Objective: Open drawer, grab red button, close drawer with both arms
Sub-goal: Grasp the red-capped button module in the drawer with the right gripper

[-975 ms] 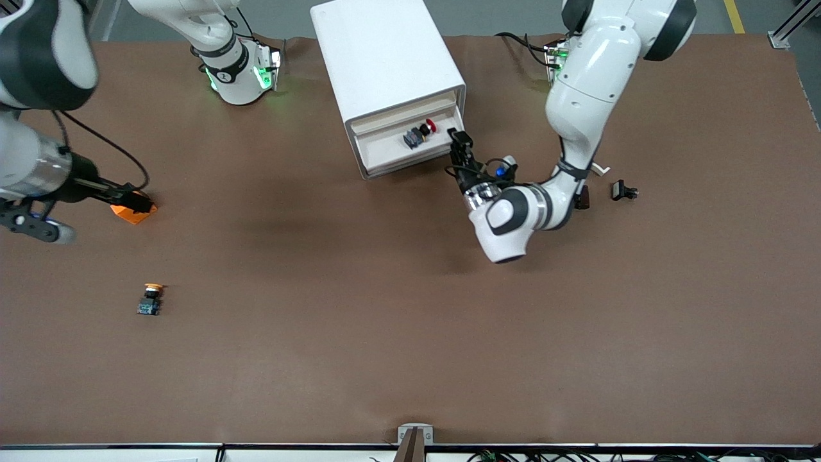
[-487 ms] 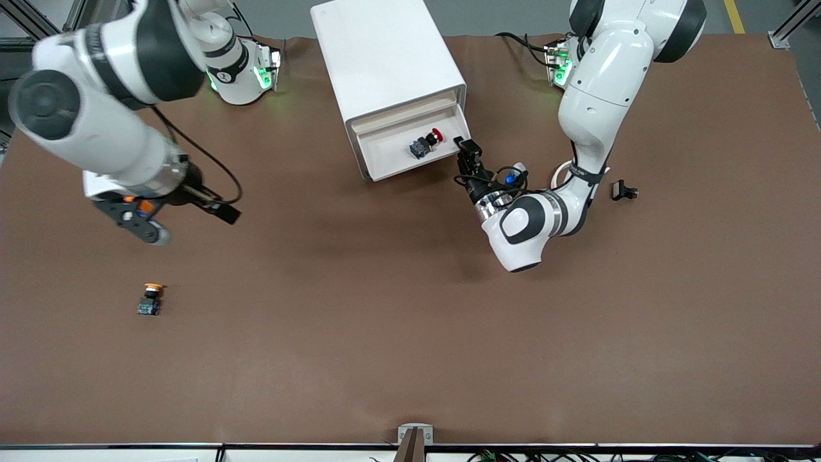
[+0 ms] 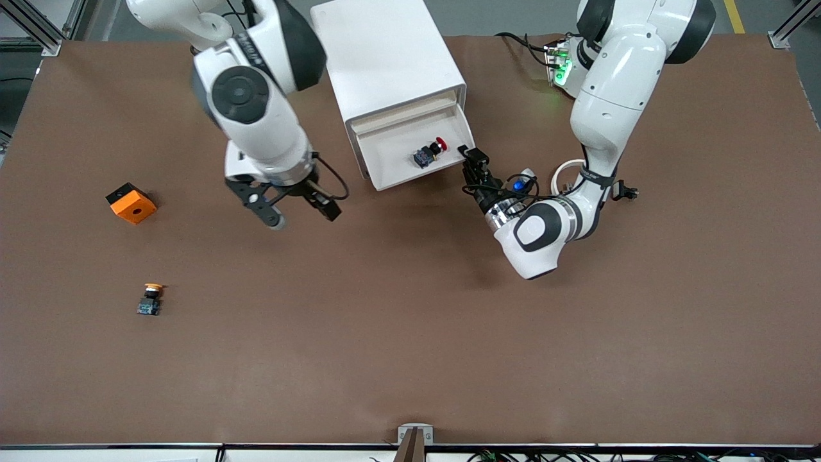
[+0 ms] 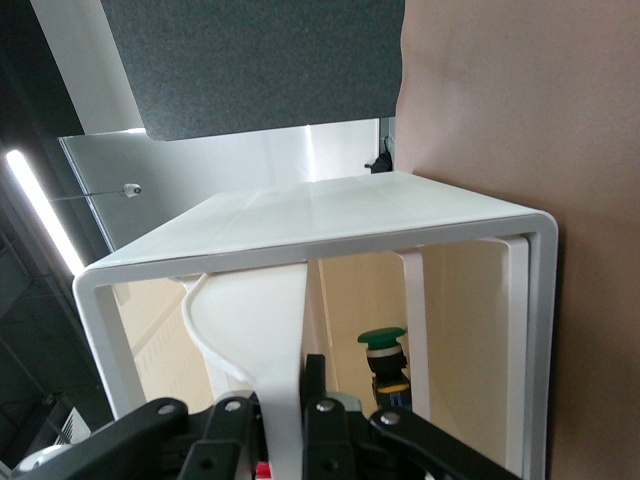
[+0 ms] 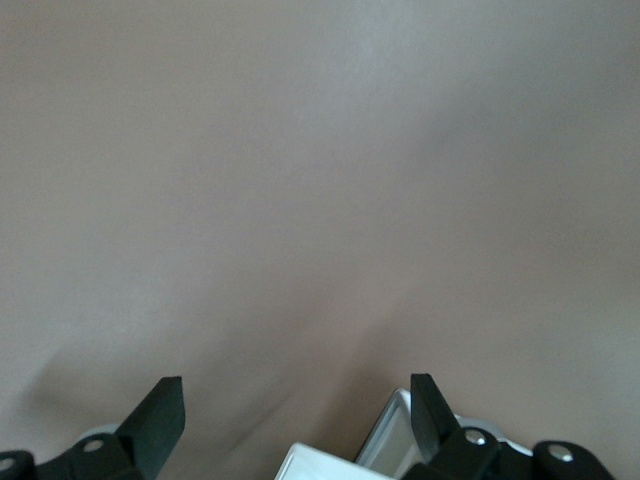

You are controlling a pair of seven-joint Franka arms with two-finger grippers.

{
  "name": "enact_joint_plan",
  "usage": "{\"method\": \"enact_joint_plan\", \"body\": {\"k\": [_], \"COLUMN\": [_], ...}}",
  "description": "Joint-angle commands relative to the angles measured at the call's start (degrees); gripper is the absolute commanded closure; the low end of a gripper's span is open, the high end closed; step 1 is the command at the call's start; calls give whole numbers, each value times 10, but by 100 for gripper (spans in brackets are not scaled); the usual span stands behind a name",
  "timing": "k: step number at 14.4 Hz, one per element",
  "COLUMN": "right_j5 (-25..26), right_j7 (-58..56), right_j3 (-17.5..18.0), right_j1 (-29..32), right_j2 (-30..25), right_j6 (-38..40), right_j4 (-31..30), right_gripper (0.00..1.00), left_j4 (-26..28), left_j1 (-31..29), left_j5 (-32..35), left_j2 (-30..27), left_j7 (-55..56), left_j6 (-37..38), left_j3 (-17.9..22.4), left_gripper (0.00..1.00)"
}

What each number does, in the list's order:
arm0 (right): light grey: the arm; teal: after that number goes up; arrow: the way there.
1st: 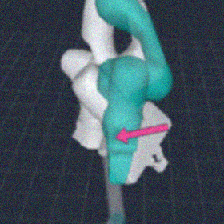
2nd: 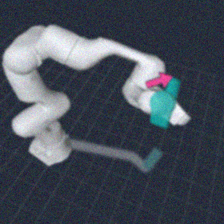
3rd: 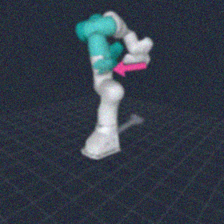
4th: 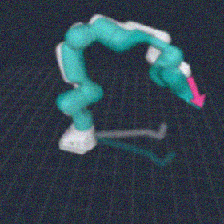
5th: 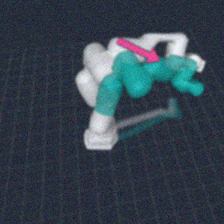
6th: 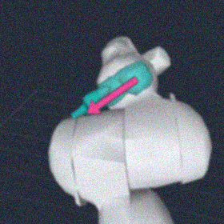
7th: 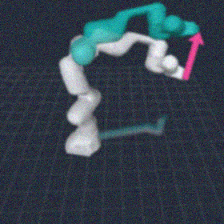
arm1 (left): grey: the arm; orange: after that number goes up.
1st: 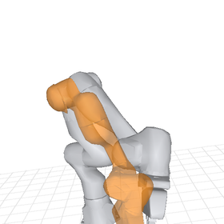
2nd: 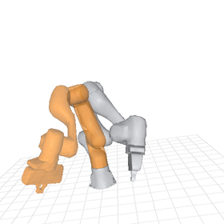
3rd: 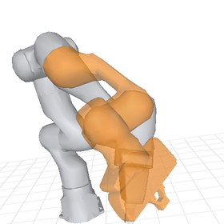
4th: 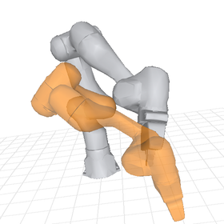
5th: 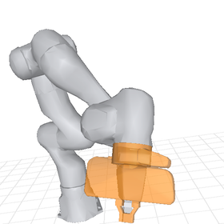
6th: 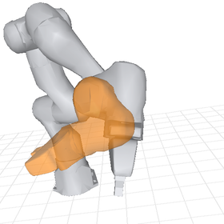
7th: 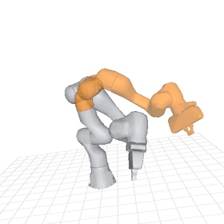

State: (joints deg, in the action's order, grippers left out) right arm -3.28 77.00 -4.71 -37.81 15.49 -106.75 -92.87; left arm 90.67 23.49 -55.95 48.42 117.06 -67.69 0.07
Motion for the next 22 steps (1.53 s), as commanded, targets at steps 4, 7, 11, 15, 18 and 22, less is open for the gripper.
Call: {"method": "enact_joint_plan", "body": {"k": [4, 7, 11, 15, 18, 22], "right_j5": [3, 8, 4, -1, -1, -2], "right_j7": [149, 232, 273, 274, 277, 267], "right_j3": [-7, -8, -8, -8, -8, -7], "right_j1": [-79, -123, -151, -182, -186, -184], "right_j2": [45, 67, 82, 103, 119, 130], "right_j6": [-28, -38, -54, -58, -65, -65], "right_j4": [30, 45, 50, 50, 50, 50], "right_gripper": [0, 0, 0, 0, 0, 0], "left_j4": [-11, -11, -12, -36, -75, -100], "left_j1": [-18, -18, -16, -17, -20, -33], "left_j5": [-26, -23, -18, 0, 36, 94], "left_j2": [-7, -5, -5, -8, -9, -19], "left_j7": [-10, -10, -11, -17, -45, -138], "left_j6": [-9, -9, -10, -10, -10, -10], "left_j3": [1, 1, 1, 2, 1, 2], "left_gripper": [92, 72, 0, 0, 0, 0]}}
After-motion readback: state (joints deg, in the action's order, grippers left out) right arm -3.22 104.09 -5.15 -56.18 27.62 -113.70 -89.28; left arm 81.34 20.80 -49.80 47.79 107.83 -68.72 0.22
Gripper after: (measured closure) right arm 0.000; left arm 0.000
